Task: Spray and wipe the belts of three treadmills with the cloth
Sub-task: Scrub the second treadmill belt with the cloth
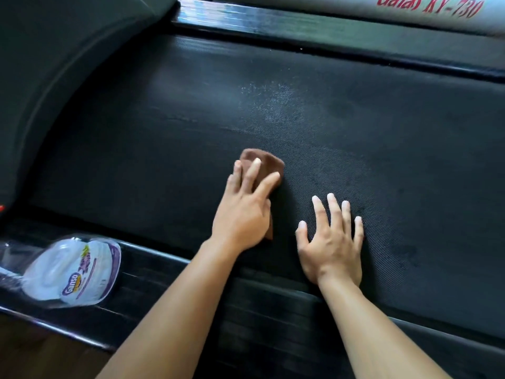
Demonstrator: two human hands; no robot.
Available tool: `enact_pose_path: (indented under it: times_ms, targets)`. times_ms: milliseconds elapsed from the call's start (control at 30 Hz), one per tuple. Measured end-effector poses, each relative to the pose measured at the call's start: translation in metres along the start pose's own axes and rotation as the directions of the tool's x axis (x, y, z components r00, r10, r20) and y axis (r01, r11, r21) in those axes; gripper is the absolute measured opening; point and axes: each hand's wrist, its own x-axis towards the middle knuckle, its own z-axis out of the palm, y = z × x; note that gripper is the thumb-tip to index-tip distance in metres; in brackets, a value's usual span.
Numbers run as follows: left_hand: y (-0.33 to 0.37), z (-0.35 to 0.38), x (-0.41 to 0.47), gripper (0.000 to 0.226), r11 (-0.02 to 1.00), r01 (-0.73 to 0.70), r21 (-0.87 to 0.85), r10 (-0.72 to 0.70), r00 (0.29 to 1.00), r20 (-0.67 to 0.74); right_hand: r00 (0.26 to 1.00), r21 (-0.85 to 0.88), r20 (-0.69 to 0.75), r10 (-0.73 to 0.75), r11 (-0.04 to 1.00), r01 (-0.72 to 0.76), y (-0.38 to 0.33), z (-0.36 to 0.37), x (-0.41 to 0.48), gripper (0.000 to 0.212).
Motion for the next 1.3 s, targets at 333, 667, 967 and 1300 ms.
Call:
enact_pose_path:
  times_ms: [333,667,967,1300]
  targets:
    - [-0.076,-0.035,-0.029,0.057,0.903,0.429,-0.036,-0.430,0.901,-0.054,1.000,-0.006,0.007,-0.012,1.000,0.012,-0.001,-0.003,-0.001,0.066]
    - [-0.017,-0.017,0.029,0.060,0.975,0.212,0.062,-0.212,0.977,-0.007,1.000,0.002,0.006,-0.008,1.000,0.008,-0.001,-0.003,-0.002,0.066]
    - [-0.048,-0.021,-0.047,0.060,0.989,0.136,0.054,-0.137,0.990,0.019,1.000,0.006,-0.012,-0.009,1.000,0.009,-0.001,-0.001,-0.001,0.065]
    - [-0.024,-0.029,0.053,0.062,0.950,0.306,0.062,-0.307,0.951,0.016,1.000,-0.001,-0.018,-0.013,1.000,0.013,0.001,0.001,0.000,0.064]
